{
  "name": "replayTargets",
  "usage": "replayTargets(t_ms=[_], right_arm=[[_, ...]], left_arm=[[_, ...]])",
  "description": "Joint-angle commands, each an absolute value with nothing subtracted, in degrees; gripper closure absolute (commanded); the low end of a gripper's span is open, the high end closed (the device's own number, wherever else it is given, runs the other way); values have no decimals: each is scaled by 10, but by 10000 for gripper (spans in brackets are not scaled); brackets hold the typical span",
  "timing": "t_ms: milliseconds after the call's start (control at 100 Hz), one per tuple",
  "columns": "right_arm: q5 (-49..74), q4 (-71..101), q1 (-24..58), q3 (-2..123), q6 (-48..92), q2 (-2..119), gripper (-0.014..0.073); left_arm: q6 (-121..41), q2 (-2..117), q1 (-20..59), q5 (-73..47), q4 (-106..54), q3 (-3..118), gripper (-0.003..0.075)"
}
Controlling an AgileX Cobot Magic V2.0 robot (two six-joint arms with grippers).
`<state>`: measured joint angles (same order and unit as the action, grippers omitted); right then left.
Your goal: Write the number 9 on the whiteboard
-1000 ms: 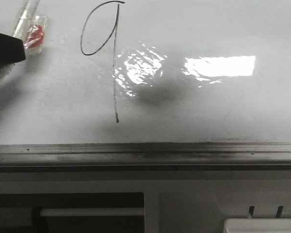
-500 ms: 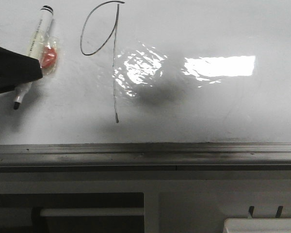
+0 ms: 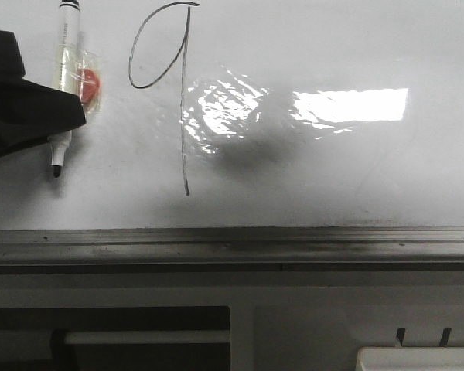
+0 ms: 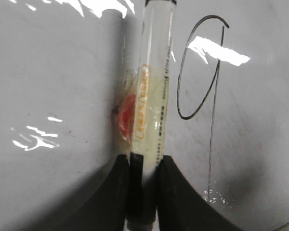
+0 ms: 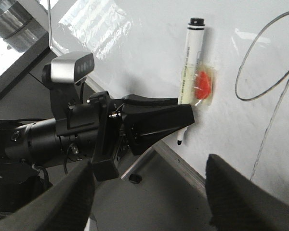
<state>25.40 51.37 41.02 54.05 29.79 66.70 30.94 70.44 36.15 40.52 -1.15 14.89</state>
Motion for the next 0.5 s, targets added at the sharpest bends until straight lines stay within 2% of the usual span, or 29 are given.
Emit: replayTargets(t_ms=[0, 120, 190, 320, 410, 490], right_arm=[[235, 531, 411, 560, 305, 651, 174], [236, 531, 411, 560, 305, 651, 174], [236, 532, 411, 560, 305, 651, 174], [236, 532, 411, 560, 305, 651, 174], [236, 532, 411, 560, 305, 651, 174], [236, 532, 411, 560, 305, 651, 174]], left_arm=[[315, 703, 362, 422, -36, 161, 740], [315, 703, 362, 430, -35, 160, 724], [315, 703, 362, 461, -26, 155, 655], [315, 703, 362, 517, -20, 145, 462], [315, 703, 362, 544, -20, 139, 406], [315, 703, 362, 576, -20, 130, 400]])
